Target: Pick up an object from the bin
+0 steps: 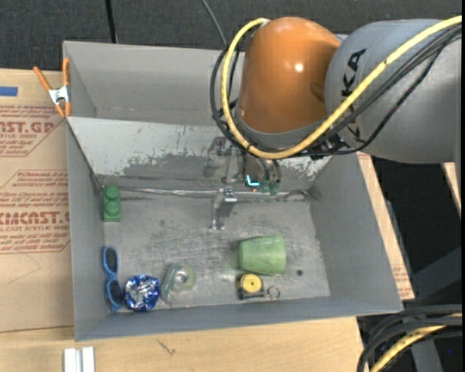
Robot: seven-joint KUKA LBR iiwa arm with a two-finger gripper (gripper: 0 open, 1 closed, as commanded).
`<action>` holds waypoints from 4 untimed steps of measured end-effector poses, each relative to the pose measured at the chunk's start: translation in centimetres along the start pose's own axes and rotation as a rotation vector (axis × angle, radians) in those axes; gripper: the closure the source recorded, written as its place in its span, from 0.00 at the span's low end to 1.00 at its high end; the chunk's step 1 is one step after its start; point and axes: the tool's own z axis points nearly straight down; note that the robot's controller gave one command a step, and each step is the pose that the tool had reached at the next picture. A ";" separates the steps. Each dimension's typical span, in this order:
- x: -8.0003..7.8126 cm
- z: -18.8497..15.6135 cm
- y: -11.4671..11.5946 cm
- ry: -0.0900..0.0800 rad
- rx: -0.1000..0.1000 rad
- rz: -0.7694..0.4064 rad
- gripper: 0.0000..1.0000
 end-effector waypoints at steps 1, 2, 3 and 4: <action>4.2 17.4 -6.7 -0.019 -0.002 -0.133 0.00; 7.1 17.1 -12.4 -0.017 0.001 -0.357 0.00; 2.7 17.3 -18.3 -0.013 0.003 -0.692 0.00; 2.5 17.1 -17.9 -0.018 0.001 -0.694 1.00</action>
Offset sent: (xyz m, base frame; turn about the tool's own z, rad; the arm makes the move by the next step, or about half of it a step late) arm -0.0463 -0.0672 -0.1746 -0.1348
